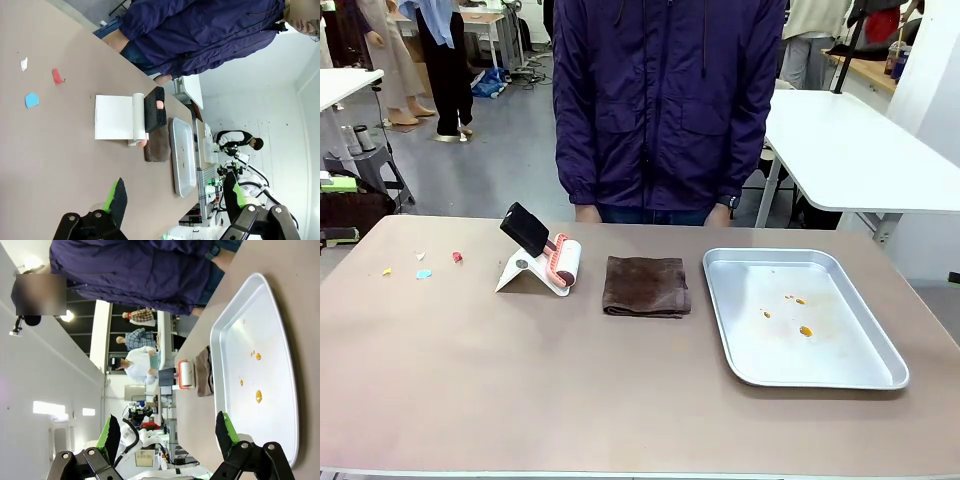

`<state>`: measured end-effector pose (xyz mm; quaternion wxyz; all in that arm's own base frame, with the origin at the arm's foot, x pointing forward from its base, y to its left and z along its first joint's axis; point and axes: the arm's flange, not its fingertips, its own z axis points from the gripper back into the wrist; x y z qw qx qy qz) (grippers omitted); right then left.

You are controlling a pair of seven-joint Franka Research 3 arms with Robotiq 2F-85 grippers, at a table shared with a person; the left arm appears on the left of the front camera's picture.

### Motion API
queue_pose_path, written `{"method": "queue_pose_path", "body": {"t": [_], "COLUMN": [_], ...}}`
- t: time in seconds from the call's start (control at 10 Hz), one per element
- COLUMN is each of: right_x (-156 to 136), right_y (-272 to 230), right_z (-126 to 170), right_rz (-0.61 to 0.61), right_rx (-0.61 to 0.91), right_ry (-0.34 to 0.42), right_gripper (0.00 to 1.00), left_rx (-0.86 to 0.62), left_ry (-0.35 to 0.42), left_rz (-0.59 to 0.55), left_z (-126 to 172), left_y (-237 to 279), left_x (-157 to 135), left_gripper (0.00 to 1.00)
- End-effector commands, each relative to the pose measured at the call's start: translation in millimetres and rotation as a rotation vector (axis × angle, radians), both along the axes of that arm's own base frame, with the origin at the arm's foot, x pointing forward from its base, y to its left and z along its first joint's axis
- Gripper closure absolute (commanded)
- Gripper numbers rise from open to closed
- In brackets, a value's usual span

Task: Clean the surface of the table.
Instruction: Hold the Lint Roller with your left hand and the towel with your right hand.

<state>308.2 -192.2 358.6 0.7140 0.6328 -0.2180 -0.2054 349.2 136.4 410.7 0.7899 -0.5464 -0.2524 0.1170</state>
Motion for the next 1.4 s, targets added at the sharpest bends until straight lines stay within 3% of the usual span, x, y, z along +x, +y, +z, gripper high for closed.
{"method": "queue_pose_path", "body": {"t": [0.0, 0.6, 0.9, 1.1, 1.2, 1.3], "right_x": [0.8, -0.2, 29.7, 52.6, 68.1, 88.2], "right_y": [0.2, -0.1, 66.4, 121.2, 154.0, 194.7], "right_z": [4.8, 0.1, 37.6, 53.5, 57.7, 57.0], "right_rz": [-0.001, 0.000, 0.100, 0.220, 0.268, 0.274], "right_rx": [0.005, 0.001, -0.150, -0.254, -0.297, -0.348], "right_ry": [-0.012, -0.001, -0.026, -0.022, -0.034, -0.037], "right_gripper": [0.00, 0.00, 0.00, 0.00, 0.00, 0.00], "left_rx": [0.006, 0.000, 0.070, 0.122, 0.153, 0.196], "left_ry": [-0.016, 0.000, 0.018, 0.085, 0.136, 0.126], "left_rz": [-0.012, 0.000, -0.054, -0.069, -0.136, -0.209], "left_z": [-0.1, -0.1, 33.4, 53.3, 59.6, 66.8], "left_y": [1.4, 0.0, -28.1, -58.7, -81.0, -107.1], "left_x": [-0.1, 0.0, 26.3, 53.9, 69.4, 85.7], "left_gripper": [0.00, 0.00, 0.00, 0.00, 0.00, 0.00]}}
